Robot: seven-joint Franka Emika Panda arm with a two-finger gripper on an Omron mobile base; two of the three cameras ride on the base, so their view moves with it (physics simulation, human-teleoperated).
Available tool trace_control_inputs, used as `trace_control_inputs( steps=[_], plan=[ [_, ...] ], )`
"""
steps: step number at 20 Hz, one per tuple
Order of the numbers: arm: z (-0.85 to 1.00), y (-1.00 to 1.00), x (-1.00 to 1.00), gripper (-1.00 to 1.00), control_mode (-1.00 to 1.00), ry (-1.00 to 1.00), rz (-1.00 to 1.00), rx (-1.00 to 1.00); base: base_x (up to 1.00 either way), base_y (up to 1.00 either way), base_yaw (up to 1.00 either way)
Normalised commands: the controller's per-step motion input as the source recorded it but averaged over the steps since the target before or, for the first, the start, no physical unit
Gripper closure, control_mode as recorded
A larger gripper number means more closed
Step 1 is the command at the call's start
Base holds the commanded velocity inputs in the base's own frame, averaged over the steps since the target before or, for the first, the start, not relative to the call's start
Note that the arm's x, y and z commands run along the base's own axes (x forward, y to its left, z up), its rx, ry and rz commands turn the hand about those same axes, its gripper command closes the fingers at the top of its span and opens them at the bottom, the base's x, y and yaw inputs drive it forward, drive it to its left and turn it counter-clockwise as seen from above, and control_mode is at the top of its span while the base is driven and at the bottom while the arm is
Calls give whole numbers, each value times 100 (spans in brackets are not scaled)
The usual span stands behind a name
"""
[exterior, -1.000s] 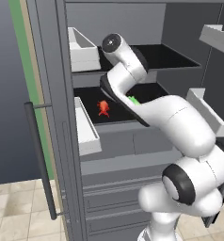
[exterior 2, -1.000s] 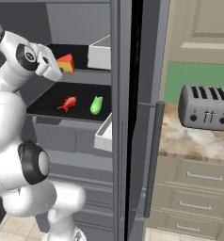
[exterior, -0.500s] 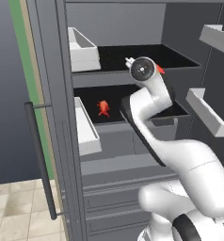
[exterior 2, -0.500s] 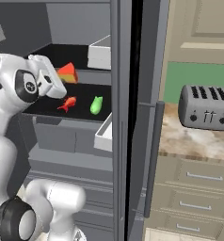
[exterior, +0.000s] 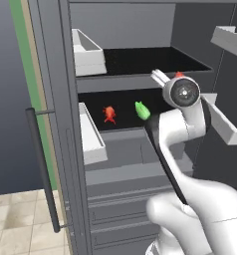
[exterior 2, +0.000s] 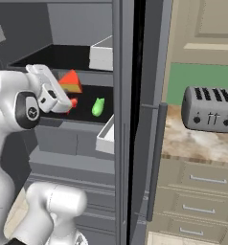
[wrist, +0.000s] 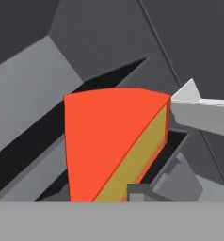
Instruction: Take the cheese, fish, and corn from the fridge and place them on the plate on the dining counter to create an appetizer plate.
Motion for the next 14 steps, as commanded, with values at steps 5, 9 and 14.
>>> trace_control_inputs(
  steps=[5,9,14],
  plan=[
    [0,0,0,100,100,0,0,0,-67,-19,7],
    [0,0,0,100,100,0,0,0,-86,-2,9],
    [0,0,0,100,100,0,0,0,-71,5,9]
  ],
)
